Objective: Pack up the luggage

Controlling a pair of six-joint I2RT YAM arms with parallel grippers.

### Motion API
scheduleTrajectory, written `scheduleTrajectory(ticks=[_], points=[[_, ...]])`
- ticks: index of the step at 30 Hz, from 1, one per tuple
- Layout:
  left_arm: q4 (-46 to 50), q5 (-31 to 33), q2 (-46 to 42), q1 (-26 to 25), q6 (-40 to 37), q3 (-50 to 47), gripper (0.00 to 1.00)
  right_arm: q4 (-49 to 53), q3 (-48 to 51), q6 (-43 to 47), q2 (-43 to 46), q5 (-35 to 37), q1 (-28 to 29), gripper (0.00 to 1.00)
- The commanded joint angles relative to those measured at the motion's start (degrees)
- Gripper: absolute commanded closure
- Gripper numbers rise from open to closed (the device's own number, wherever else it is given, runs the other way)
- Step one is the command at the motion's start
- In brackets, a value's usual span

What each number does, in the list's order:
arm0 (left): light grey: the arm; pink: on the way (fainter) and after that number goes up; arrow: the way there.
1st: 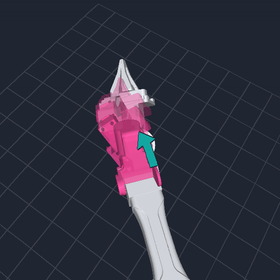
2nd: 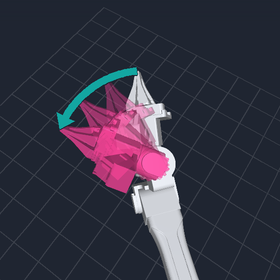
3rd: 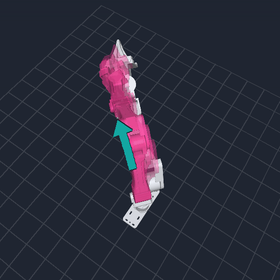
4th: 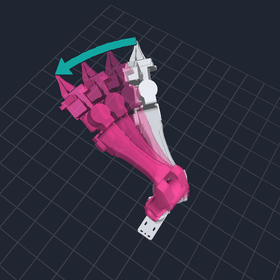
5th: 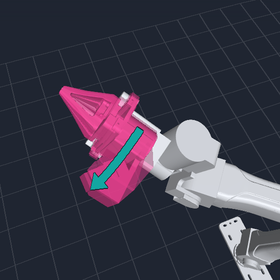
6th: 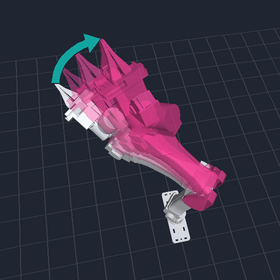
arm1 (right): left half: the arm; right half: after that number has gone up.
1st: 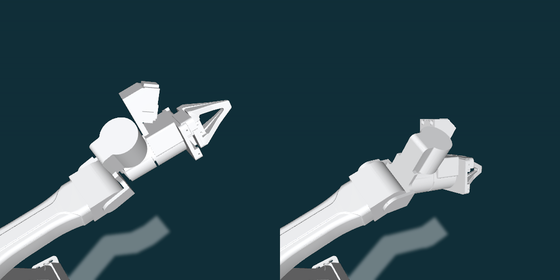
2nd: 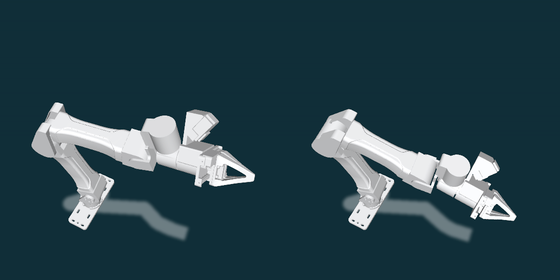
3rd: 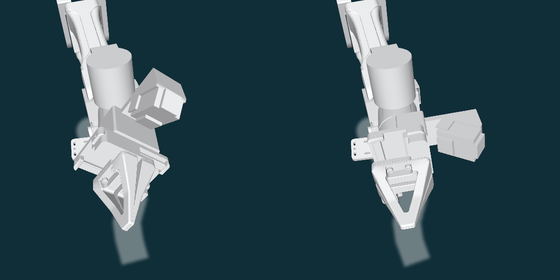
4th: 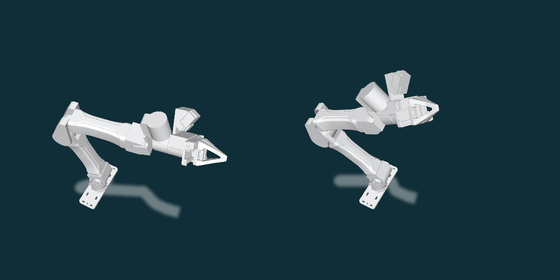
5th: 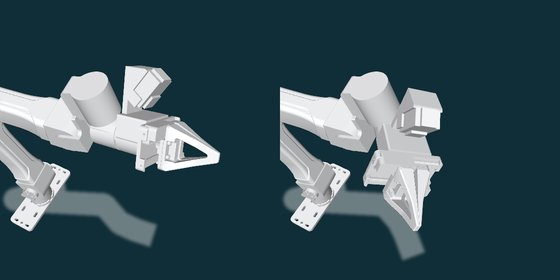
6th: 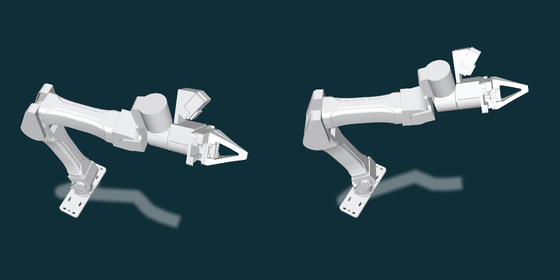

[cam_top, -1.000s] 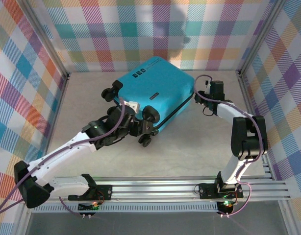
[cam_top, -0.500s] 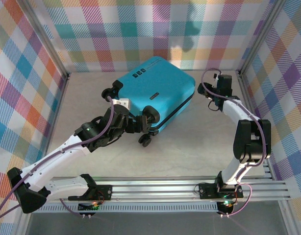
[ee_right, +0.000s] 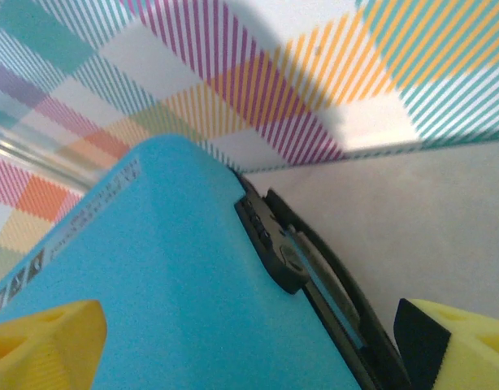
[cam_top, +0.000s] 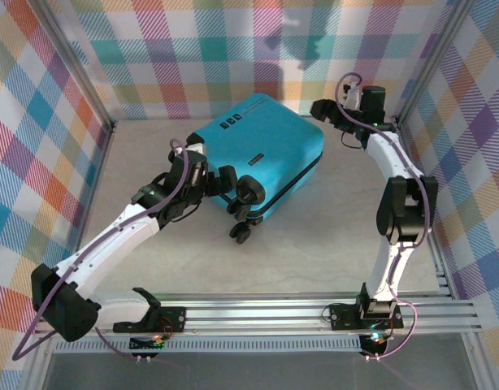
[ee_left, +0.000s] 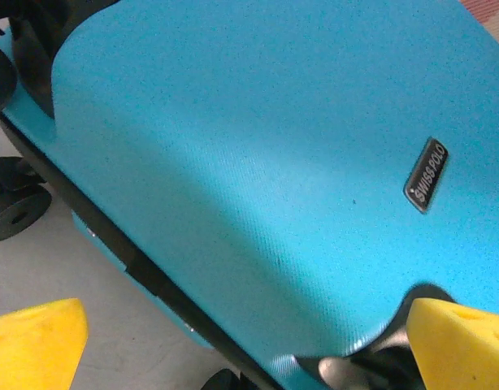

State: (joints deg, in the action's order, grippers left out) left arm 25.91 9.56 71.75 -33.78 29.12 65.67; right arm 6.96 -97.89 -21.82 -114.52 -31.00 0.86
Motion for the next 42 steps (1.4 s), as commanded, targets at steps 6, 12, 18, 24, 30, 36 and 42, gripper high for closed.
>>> scheduleTrajectory(ticks=[6, 12, 18, 24, 30, 36, 42], points=[[-3.4, -5.7, 6.0, 2.8, 0.1, 5.1, 0.0, 4.4, 0.6, 2.6, -2.9, -11.2, 1.1, 0.08], [-4.0, -7.1, 10.1, 6.0, 0.0, 6.7, 0.0, -0.6, 10.5, 1.8, 2.6, -12.3, 2.6, 0.1], [-2.6, -8.1, 14.3, 10.9, -2.0, 10.1, 0.0, -6.1, 25.0, 0.7, 11.9, -11.1, 6.1, 0.12], [0.9, -8.7, 20.5, 15.3, -6.3, 17.8, 0.0, -8.2, 38.9, -0.4, 24.0, -7.0, 13.1, 0.12], [7.5, -6.5, 29.5, 19.3, -11.9, 30.0, 0.0, -18.1, 54.5, -10.4, 34.3, -1.9, 27.4, 0.13], [16.7, -1.4, 36.9, 21.3, -16.4, 43.8, 0.0, -19.5, 57.9, -9.8, 38.3, 1.2, 40.6, 0.15], [18.9, 1.2, 33.0, 21.1, -16.6, 45.8, 0.0, -12.2, 61.8, -2.3, 48.8, 16.1, 40.9, 0.17]])
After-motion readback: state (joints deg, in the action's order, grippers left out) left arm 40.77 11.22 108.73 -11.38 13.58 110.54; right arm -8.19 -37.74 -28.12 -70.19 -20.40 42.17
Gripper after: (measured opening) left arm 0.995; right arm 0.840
